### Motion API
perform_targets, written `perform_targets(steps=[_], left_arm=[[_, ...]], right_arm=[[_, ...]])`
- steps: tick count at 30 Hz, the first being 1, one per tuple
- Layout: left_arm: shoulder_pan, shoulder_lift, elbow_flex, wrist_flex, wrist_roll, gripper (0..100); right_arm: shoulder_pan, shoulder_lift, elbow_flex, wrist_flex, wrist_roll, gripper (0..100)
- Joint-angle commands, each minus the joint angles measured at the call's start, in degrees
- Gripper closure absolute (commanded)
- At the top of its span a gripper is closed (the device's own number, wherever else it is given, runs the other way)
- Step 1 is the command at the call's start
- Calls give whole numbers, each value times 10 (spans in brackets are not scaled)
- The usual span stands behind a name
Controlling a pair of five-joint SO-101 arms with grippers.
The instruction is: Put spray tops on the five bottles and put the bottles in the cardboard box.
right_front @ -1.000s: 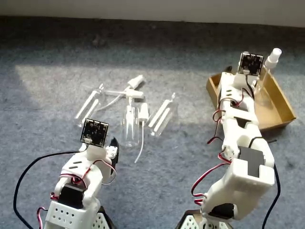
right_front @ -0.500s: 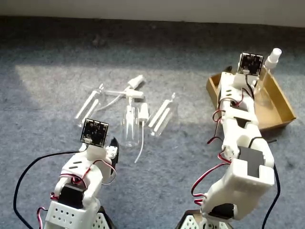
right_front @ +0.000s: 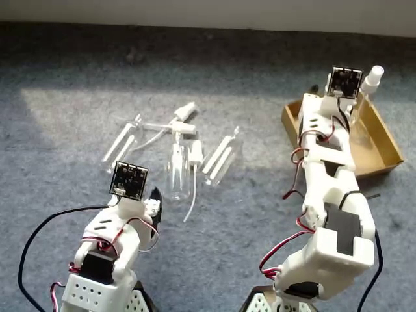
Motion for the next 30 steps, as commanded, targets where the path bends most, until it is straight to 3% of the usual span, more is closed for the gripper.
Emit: perform_targets(steps=[1,8,30], left_arm=[[-5,-4,12,-8,4,995],[-5,-4,12,-8,4,995],[-5,-4,12,-8,4,995]], right_arm=[[-6,-44,-3,1,4,756],[-6,-44,-11,100,2,756],[-6,-45,-40,107,6,756]])
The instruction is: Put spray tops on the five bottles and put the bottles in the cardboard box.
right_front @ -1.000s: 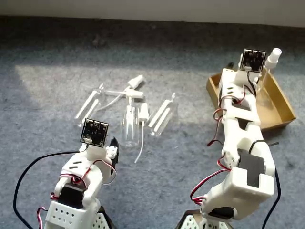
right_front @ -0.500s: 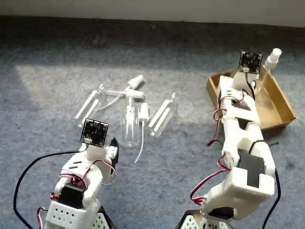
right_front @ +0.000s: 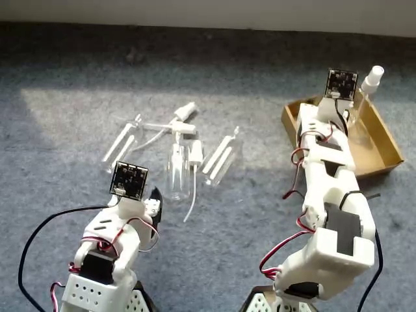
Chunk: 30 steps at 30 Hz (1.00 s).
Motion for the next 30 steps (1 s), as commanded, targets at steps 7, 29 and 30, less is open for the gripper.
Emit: perform_targets(steps=[7,29,30], left_arm=[[-5,-4,12,-8,4,995],[-5,-4,12,-8,4,995],[-5,-4,12,-8,4,995]], right_arm=[[-7,-44,-40,3,6,717],[-6,-44,-151,132,3,716],[-6,-44,-151,132,3,716]])
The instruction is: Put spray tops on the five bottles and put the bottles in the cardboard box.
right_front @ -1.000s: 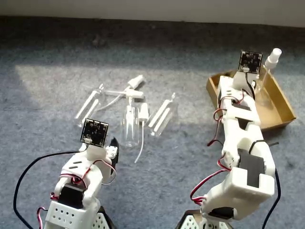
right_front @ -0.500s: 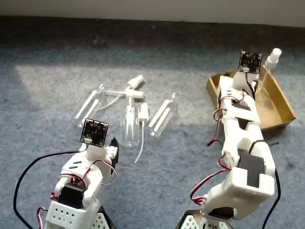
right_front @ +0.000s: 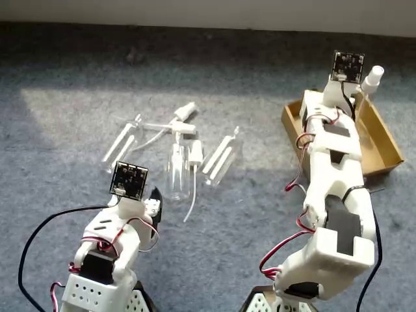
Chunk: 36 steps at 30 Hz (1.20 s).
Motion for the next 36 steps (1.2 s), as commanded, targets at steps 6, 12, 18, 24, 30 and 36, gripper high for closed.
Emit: perform_targets(steps=[6,12,18,24,30,36], left_arm=[[-5,-4,12,-8,4,995],[-5,-4,12,-8,4,995],[-5,-4,12,-8,4,995],[-4,-4,12,-8,4,995],[-4,-4,12,-8,4,995],[-8,-4,12,-8,4,995]], right_arm=[[-7,-44,-41,5,3,716],[-7,-44,-128,109,1,716],[-7,-44,-196,178,1,716],[-7,-44,-265,240,0,716],[-13,-44,-376,359,0,716],[-46,-44,-530,549,3,714]])
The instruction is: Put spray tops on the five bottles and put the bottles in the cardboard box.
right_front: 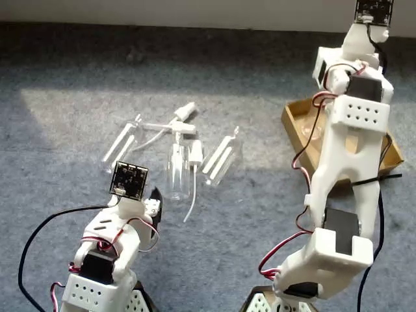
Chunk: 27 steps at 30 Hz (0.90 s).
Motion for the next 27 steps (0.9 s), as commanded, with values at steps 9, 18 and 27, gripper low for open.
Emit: perform_targets(steps=[9,18,27], left_arm=[[-9,-4,12,-10,2,995],[-9,-4,12,-11,2,995],[-42,-5,11,-11,2,995]], right_arm=[[-127,-44,-314,349,5,714],[-190,-38,-334,462,4,714],[-239,-39,-75,401,0,714]])
